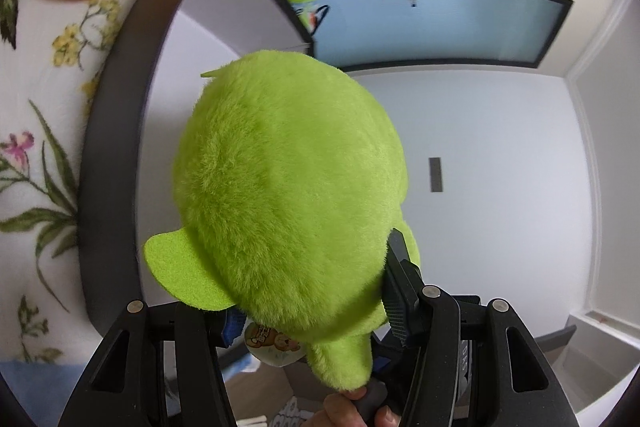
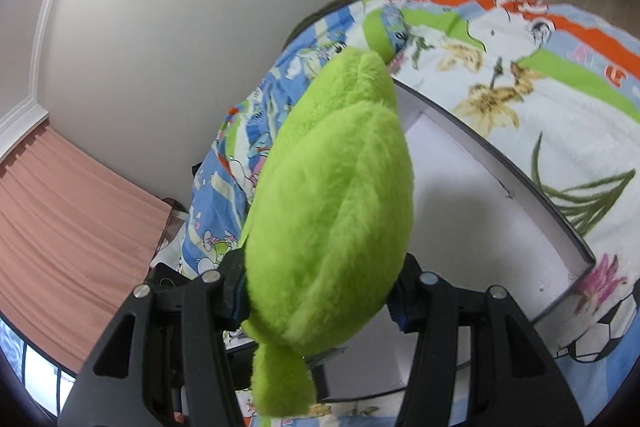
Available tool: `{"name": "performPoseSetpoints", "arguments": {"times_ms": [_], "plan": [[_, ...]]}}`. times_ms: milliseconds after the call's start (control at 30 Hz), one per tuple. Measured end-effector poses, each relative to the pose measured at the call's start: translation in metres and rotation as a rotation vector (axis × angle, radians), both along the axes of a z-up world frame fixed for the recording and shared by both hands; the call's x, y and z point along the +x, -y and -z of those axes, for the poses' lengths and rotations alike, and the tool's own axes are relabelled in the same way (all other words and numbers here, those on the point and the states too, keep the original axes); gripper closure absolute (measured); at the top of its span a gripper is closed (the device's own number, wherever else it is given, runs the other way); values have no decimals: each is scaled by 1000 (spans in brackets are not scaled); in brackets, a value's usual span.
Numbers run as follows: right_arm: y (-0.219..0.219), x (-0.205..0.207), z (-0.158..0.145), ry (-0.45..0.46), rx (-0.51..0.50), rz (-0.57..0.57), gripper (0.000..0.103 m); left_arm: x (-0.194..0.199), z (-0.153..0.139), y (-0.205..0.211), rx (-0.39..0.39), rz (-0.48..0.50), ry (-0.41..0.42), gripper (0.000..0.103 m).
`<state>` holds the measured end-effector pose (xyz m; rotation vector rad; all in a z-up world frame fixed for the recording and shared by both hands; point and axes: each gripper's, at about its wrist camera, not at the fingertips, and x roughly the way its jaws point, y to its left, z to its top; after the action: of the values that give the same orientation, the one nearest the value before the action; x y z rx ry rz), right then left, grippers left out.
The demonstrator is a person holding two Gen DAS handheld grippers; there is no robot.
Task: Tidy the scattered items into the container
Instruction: 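Carry the green plush toy with the right gripper over the black box, then open the right gripper to drop the plush into the black box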
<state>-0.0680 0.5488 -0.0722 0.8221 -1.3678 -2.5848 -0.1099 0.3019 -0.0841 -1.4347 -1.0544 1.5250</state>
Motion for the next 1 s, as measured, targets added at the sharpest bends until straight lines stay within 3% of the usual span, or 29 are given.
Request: {"name": "performPoseSetpoints", "arguments": {"times_ms": [233, 600, 700, 733, 800, 867, 1000], "plan": [[0, -13, 15, 18, -45, -10, 48, -4, 3, 3, -58, -9, -16, 46], [4, 10, 13, 28, -43, 23, 48, 15, -7, 5, -67, 25, -21, 46], [4, 16, 10, 30, -38, 33, 47, 12, -6, -1, -76, 27, -14, 39], [3, 16, 10, 33, -42, 34, 44, 12, -6, -2, -85, 22, -11, 37], [3, 15, 12, 52, -51, 37, 26, 10, -6, 0, -108, 3, -3, 25], [5, 14, 13, 65, -43, 26, 15, 8, -4, 2, -101, -16, 8, 22], [5, 16, 8, 82, 9, 45, 7, 5, -4, -1, -107, -18, 16, 21]]}}
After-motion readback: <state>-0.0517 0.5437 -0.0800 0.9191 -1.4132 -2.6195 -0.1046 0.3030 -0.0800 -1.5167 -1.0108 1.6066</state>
